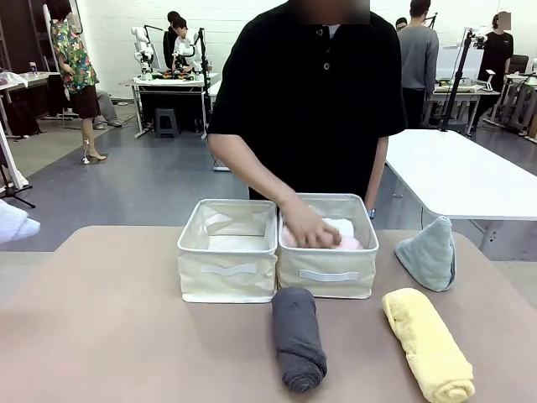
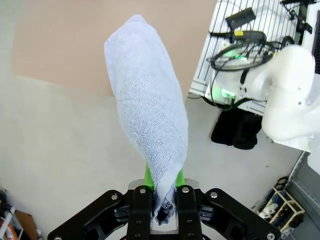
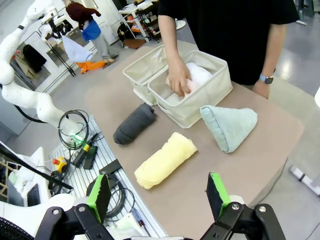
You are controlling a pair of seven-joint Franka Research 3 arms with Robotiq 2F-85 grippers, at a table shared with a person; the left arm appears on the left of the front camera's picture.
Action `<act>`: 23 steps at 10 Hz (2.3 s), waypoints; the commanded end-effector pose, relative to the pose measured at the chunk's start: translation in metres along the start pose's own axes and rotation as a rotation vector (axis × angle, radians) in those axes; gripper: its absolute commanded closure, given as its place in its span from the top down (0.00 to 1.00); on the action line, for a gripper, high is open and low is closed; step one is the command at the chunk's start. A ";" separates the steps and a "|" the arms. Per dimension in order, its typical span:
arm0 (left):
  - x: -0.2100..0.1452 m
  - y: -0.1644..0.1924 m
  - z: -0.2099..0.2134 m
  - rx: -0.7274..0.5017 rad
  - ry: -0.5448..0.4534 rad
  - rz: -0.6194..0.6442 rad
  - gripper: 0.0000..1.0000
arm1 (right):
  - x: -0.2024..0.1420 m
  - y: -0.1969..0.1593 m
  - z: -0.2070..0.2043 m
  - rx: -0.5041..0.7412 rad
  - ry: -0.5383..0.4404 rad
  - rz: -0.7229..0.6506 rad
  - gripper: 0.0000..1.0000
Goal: Sort the towels based on their folding style.
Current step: Pick up one triangle-folded towel and place it in the left Fabric basket.
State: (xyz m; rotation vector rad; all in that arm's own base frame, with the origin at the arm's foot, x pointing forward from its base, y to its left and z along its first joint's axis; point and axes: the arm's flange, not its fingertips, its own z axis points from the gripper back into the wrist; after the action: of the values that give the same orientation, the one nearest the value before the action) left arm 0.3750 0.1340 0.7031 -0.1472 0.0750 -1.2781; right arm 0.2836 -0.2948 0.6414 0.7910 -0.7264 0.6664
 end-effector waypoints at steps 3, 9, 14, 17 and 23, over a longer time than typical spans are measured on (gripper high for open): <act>0.134 0.006 0.029 0.110 -0.071 -0.103 0.15 | 0.002 0.000 0.003 0.012 -0.025 0.016 1.00; 0.185 -0.003 0.027 0.123 -0.072 -0.156 0.15 | 0.002 0.000 0.003 0.012 -0.025 0.016 1.00; 0.210 0.019 0.025 0.128 -0.051 -0.190 0.15 | 0.002 0.000 0.003 0.012 -0.025 0.016 1.00; 0.296 0.046 0.008 0.131 -0.049 -0.331 0.15 | 0.002 0.000 0.003 0.012 -0.025 0.016 1.00; 0.394 0.071 -0.045 0.181 -0.064 -0.461 0.15 | 0.002 0.000 0.003 0.012 -0.025 0.016 1.00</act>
State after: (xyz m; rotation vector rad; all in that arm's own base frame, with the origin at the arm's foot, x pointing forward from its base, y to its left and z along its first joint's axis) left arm 0.5449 -0.2244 0.6577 -0.0798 -0.1327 -1.7077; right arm 0.2832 -0.2954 0.6420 0.7902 -0.7244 0.6655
